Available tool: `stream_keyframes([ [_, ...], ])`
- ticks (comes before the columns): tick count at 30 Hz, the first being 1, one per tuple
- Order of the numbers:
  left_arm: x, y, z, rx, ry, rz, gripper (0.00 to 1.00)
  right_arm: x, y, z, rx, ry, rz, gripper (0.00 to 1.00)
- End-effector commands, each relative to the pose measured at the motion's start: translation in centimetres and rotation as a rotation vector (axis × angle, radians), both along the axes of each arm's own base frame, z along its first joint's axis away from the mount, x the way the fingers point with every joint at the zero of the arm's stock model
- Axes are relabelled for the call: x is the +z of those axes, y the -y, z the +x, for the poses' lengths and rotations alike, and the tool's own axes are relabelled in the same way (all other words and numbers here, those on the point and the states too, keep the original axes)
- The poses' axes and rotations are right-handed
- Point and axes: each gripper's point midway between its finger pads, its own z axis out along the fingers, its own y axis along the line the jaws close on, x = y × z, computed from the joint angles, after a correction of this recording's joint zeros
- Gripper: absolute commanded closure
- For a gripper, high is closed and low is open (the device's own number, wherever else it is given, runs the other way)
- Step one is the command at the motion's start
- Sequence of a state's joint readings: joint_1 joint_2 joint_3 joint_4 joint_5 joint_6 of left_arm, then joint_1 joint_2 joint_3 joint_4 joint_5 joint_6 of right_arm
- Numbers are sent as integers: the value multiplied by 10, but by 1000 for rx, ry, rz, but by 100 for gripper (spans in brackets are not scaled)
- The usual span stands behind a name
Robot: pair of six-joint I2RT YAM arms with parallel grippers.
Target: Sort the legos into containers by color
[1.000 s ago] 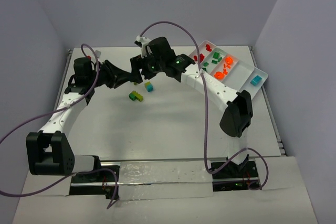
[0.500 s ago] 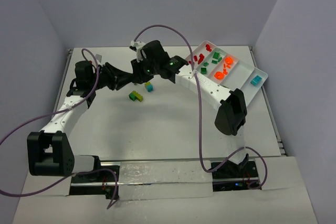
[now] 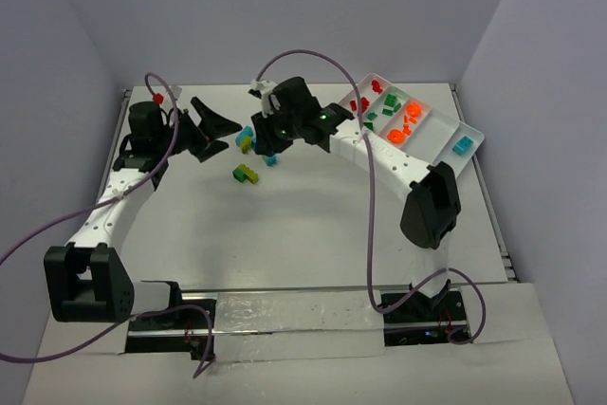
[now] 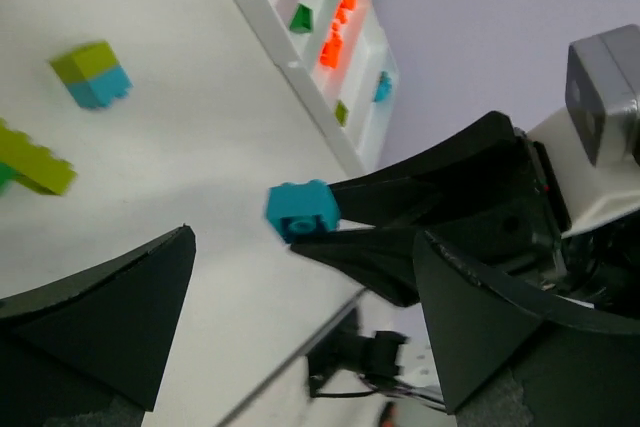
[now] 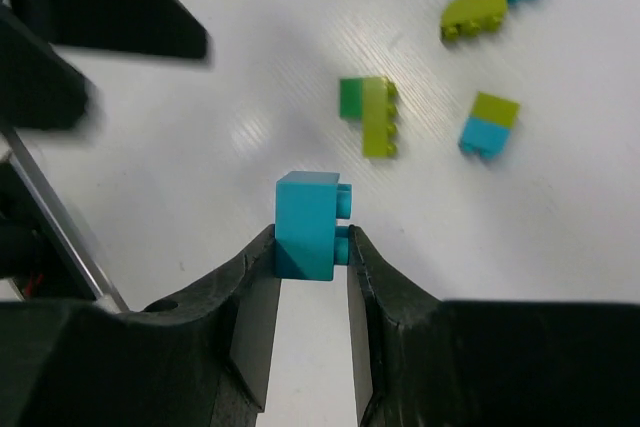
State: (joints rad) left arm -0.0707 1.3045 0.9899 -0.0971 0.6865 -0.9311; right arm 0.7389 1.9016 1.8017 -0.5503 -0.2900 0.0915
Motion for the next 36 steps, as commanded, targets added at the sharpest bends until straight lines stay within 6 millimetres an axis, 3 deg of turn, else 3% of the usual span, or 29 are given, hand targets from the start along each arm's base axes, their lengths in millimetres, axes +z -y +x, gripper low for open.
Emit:
stream_keyframes([
  [1,28,-32,15,28,202,261,1,49,64,7,-64,77,53,100],
  [3,37,-45,15,42,263,296,1,46,123,16,-155,78,20,100],
  [6,44,-56,11,65,312,306,1,40,172,17,-226,89,-26,100],
  [7,41,-58,10,67,333,328,1,35,207,15,-291,84,-64,100],
  [8,41,-59,9,70,338,333,1,32,229,13,-332,82,-88,100],
  [13,43,-70,11,58,387,464,1,5,344,-9,-548,39,-227,100],
  [17,34,-75,14,-2,384,562,1,-23,418,-29,-673,-39,-323,100],
  [21,24,-74,10,-47,396,611,1,-51,457,-37,-728,-131,-384,100],
  [22,23,-71,8,-55,400,615,1,-53,459,-36,-732,-133,-385,100],
  [28,3,-55,5,-119,427,741,1,-86,504,-13,-814,-226,-430,100],
  [36,-6,-60,9,-124,430,809,1,-110,540,24,-879,-289,-470,99],
])
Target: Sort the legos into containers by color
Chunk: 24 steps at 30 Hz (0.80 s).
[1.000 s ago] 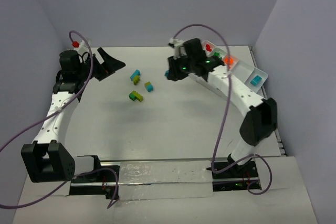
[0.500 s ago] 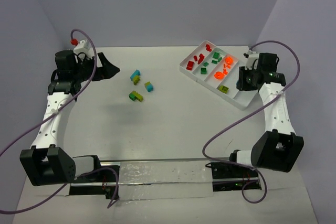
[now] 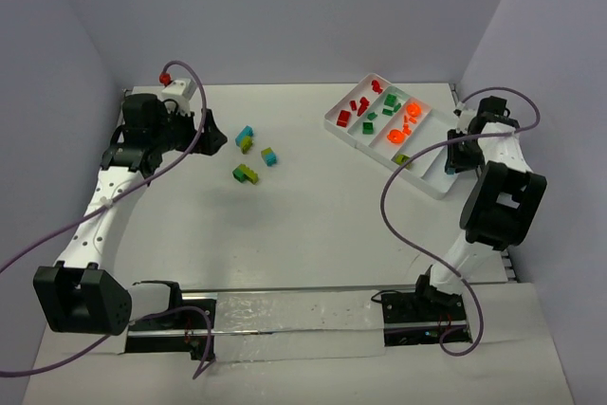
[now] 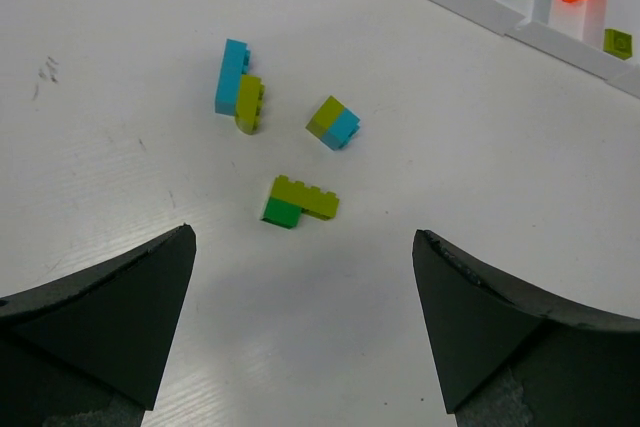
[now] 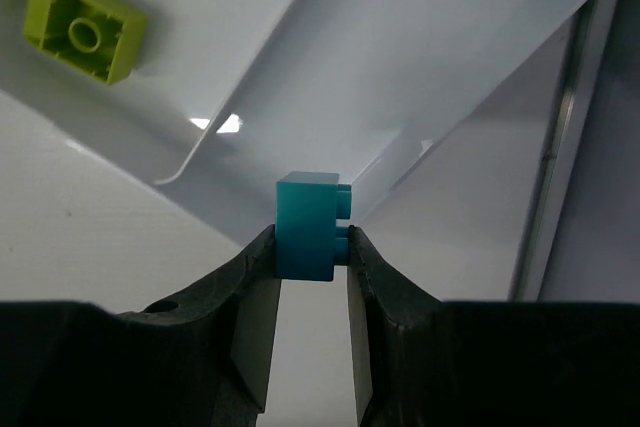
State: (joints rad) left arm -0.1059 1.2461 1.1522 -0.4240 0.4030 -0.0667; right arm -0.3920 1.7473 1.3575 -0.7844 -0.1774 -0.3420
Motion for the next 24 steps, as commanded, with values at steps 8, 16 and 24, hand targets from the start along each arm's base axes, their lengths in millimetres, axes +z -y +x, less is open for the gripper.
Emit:
stream_keyframes([
  [8,-15,-4,14,7,-18,53,1,-7,53,54,-66,19,-127,91],
  [16,-25,-3,20,-3,-48,58,1,-15,63,73,-75,16,-133,58],
  [24,-43,-4,22,3,-88,70,1,15,54,82,-71,91,-108,33],
])
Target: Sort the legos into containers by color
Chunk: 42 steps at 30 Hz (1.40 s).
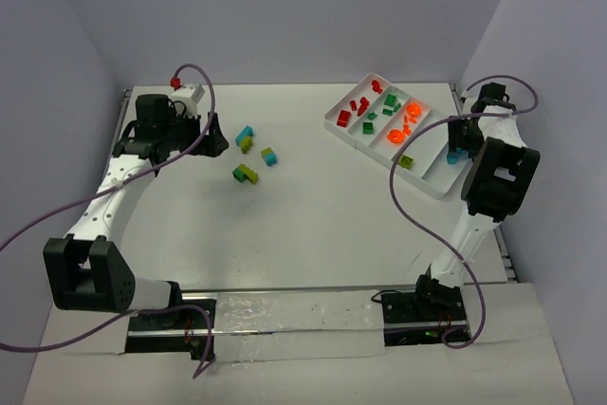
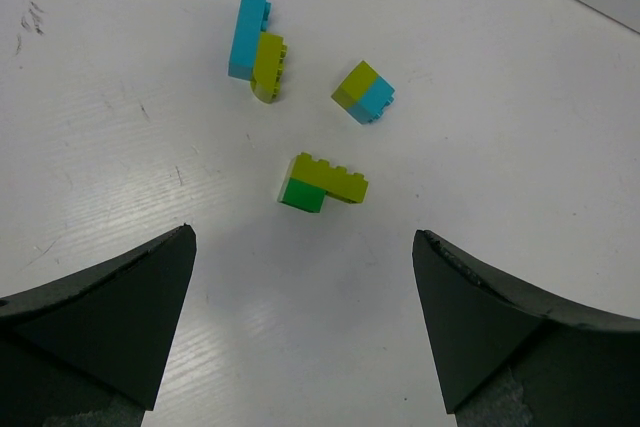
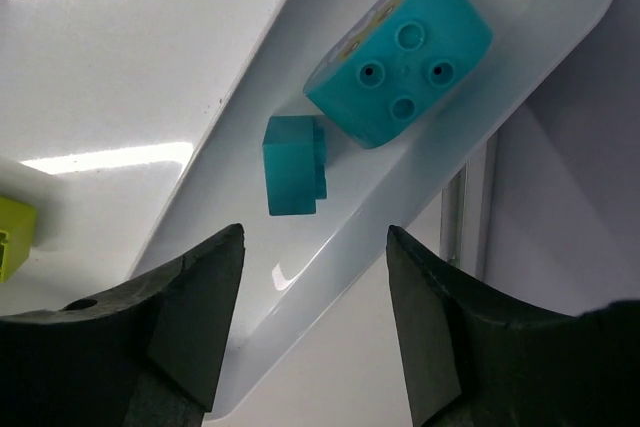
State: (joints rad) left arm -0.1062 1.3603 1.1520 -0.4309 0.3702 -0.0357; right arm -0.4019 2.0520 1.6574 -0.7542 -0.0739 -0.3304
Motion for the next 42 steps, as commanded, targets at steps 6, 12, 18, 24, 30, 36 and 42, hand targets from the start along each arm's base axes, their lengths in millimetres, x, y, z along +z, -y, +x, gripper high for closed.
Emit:
stream_keyframes([
  [6,-18,-11,14,55,-19,59,10,89,-36,17,36,213,44,30],
  [12,-45,-7,23,46,-89,57,22,138,-138,8,216,331,121,5],
  [18,-67,5,36,6,-116,79,32,141,-210,-6,284,362,251,1],
  [24,-99,26,19,-117,-181,148,34,137,-265,-16,379,357,312,1],
  [30,-113,36,7,-216,-175,184,17,129,-283,-20,423,327,333,1],
  [36,-135,38,4,-316,-192,241,21,130,-287,-21,438,327,339,1],
  [42,-155,40,0,-384,-223,265,28,126,-290,-22,443,315,346,1],
])
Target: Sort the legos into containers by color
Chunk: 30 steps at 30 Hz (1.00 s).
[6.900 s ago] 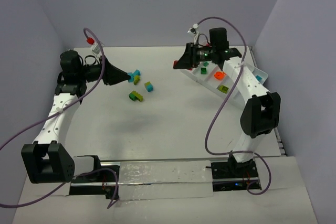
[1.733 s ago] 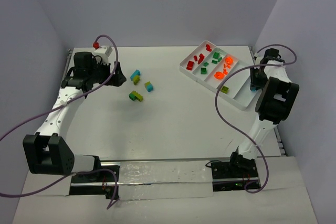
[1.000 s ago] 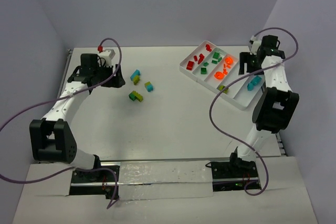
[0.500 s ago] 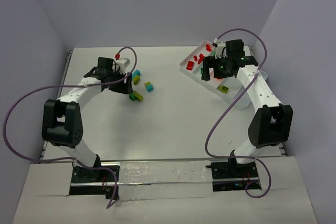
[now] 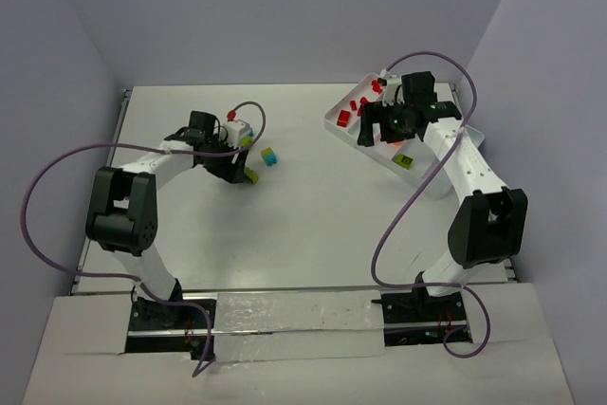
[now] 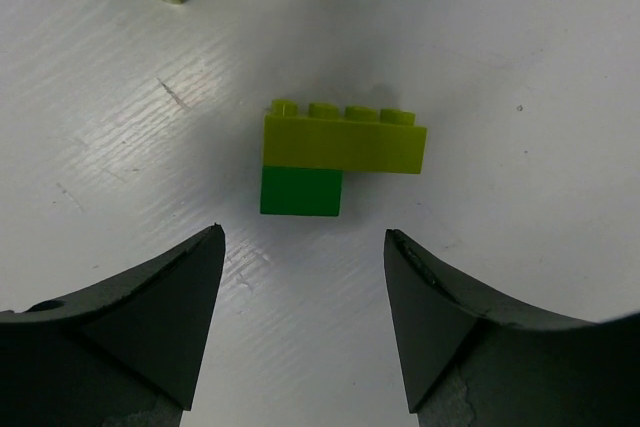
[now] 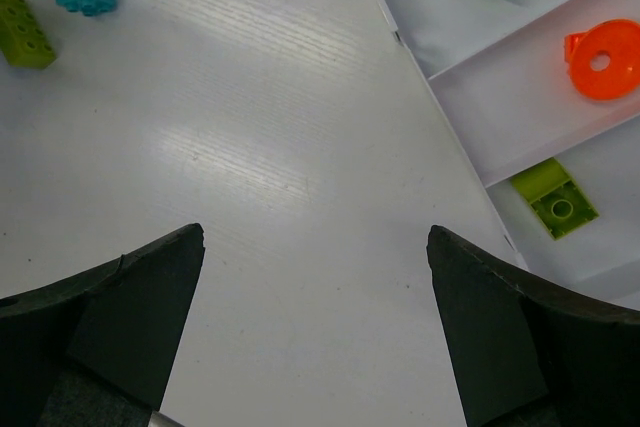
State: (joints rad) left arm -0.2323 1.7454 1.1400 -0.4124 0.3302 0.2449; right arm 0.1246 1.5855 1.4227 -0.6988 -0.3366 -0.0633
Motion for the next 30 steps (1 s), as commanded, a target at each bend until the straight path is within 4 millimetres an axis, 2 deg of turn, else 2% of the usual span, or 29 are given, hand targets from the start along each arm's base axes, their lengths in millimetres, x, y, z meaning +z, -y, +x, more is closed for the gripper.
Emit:
stream_keyframes([
  [1,-9,7,0,-95,2,4,29,4,-10,6,18,24,25,1],
  [8,-23,6,11,-80,39,20,33,4,-16,5,36,19,27,1],
  [11,-22,8,17,-78,57,11,35,2,-18,4,42,15,30,1],
  [21,-28,11,18,-95,75,-7,43,-2,-25,0,66,5,32,1],
  [26,-28,13,19,-97,86,-16,53,-3,-30,-3,75,-1,40,1],
  [30,-25,14,20,-93,86,-23,68,-5,-36,-8,69,-7,74,0],
])
